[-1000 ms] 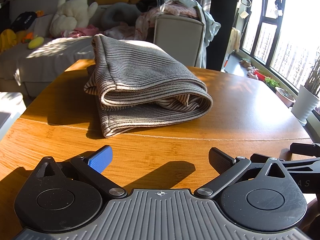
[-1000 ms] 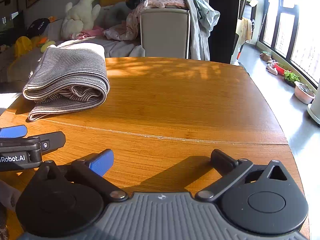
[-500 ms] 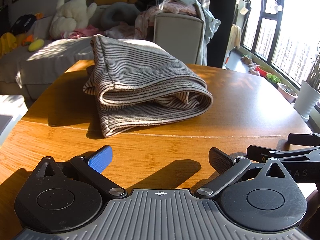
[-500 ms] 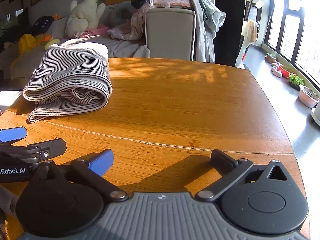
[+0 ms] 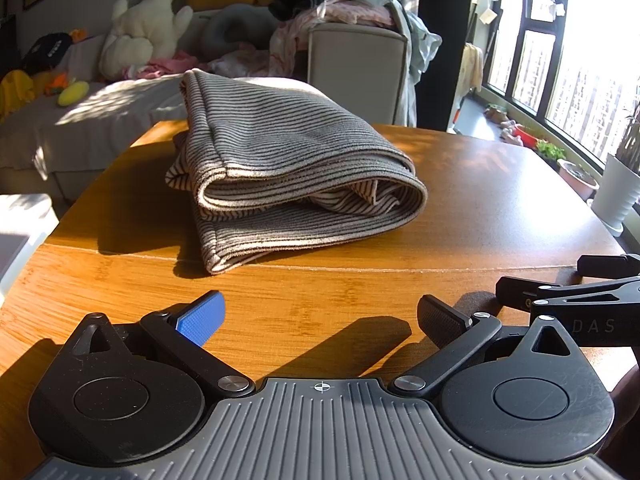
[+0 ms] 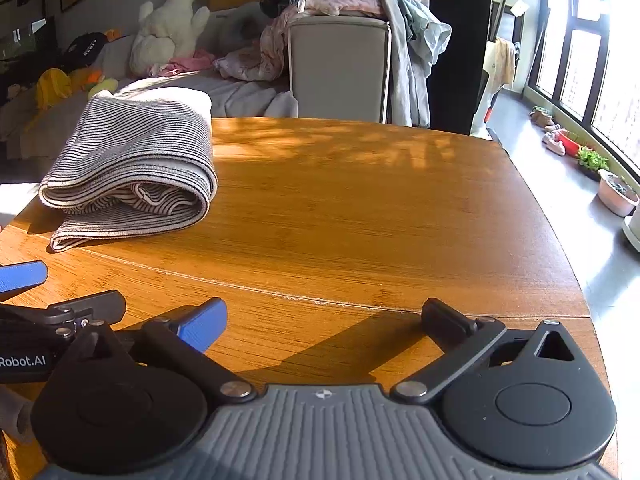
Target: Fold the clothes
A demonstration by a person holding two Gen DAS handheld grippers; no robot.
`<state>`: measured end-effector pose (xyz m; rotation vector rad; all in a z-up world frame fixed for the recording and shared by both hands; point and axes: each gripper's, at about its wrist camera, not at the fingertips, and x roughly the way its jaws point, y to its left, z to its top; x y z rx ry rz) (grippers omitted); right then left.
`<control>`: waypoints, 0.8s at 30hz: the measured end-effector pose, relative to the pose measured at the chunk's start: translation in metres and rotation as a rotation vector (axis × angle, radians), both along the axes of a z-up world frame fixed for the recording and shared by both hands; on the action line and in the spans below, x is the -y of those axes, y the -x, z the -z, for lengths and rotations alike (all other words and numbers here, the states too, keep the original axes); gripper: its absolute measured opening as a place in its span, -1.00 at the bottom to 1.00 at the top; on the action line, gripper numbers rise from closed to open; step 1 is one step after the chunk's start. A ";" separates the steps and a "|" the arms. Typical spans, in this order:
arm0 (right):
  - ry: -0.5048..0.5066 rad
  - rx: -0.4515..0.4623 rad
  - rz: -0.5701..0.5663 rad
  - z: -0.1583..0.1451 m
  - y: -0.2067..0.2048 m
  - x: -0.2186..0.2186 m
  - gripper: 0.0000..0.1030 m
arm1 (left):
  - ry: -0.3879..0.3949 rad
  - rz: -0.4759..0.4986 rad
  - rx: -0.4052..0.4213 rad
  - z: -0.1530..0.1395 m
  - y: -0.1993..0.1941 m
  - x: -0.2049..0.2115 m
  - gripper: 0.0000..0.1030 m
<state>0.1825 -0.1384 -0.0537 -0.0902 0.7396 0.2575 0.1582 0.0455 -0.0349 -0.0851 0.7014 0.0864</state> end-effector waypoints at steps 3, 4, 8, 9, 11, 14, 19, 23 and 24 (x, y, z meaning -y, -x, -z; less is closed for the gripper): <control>0.000 0.000 -0.002 0.000 0.001 0.000 1.00 | -0.006 -0.001 -0.002 0.001 0.000 0.000 1.00; -0.001 0.001 -0.002 0.000 0.001 0.000 1.00 | -0.006 -0.002 -0.002 0.000 0.000 0.000 1.00; -0.001 0.001 -0.002 0.000 0.001 0.000 1.00 | -0.006 -0.005 -0.002 0.000 0.000 0.000 1.00; -0.002 0.001 -0.002 0.000 0.001 0.000 1.00 | -0.007 -0.005 -0.003 0.000 0.000 0.000 1.00; -0.002 0.001 -0.002 0.000 0.001 0.000 1.00 | -0.008 -0.005 -0.003 0.000 0.000 0.001 1.00; -0.002 0.001 -0.002 0.000 0.001 0.000 1.00 | -0.004 -0.005 -0.002 0.000 0.000 0.001 1.00; -0.003 0.001 -0.002 0.000 0.001 0.000 1.00 | -0.006 -0.003 -0.005 0.000 -0.001 0.001 1.00; -0.003 0.001 -0.002 0.000 0.001 0.000 1.00 | -0.017 -0.001 -0.012 0.000 -0.001 0.002 1.00; -0.003 0.001 -0.002 0.000 0.001 0.000 1.00 | -0.019 -0.001 -0.013 -0.001 -0.001 0.003 1.00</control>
